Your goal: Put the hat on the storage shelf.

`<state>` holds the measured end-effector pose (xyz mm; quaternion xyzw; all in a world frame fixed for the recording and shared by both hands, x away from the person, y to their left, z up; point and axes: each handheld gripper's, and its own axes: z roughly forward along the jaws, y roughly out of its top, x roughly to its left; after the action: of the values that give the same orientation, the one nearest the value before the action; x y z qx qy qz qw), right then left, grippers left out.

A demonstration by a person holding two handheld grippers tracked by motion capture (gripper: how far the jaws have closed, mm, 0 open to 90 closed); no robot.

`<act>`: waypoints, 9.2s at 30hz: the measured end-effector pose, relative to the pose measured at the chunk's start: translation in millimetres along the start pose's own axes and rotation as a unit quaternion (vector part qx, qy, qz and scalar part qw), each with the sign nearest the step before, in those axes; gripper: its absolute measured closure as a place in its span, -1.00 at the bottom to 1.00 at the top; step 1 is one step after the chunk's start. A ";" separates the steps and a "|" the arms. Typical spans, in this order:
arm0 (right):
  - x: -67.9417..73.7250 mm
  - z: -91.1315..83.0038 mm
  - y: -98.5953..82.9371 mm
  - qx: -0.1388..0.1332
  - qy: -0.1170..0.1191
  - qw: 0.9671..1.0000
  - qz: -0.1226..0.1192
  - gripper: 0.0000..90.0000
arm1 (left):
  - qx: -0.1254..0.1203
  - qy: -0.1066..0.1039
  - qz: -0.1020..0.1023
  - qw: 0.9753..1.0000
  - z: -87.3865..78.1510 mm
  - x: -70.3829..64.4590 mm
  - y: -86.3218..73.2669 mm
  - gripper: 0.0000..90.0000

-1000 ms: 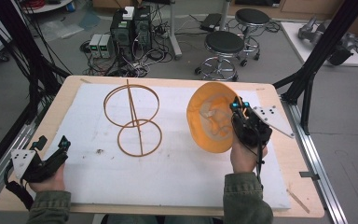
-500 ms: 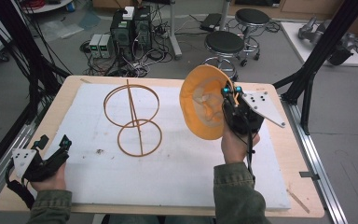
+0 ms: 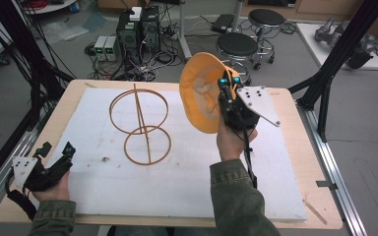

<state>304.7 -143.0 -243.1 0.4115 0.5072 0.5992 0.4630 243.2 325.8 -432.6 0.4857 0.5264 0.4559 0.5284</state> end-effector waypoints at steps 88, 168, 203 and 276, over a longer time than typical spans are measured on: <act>237.9 10.8 -70.7 0.057 0.225 0.968 -0.095 0.84 | -0.002 -0.007 -0.019 1.000 0.9 5.5 -1.6 -0.33; 58.4 -38.1 -24.0 0.019 0.063 0.996 -0.061 -0.75 | -0.004 -0.011 -0.014 1.000 -0.5 2.0 0.3 -0.33; -106.2 -96.8 -84.1 0.109 -0.101 0.989 0.001 -0.75 | 0.000 -0.008 -0.002 1.000 -1.8 0.3 -0.3 -0.33; -135.6 -111.9 -169.1 0.169 -0.121 0.978 -0.002 -0.75 | 0.016 -0.019 0.001 1.000 2.9 -2.2 -3.4 -0.33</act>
<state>251.7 -290.6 -429.9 0.5518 0.5422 0.4499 0.4463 245.9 323.2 -435.7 0.5037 0.5227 0.4385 0.5299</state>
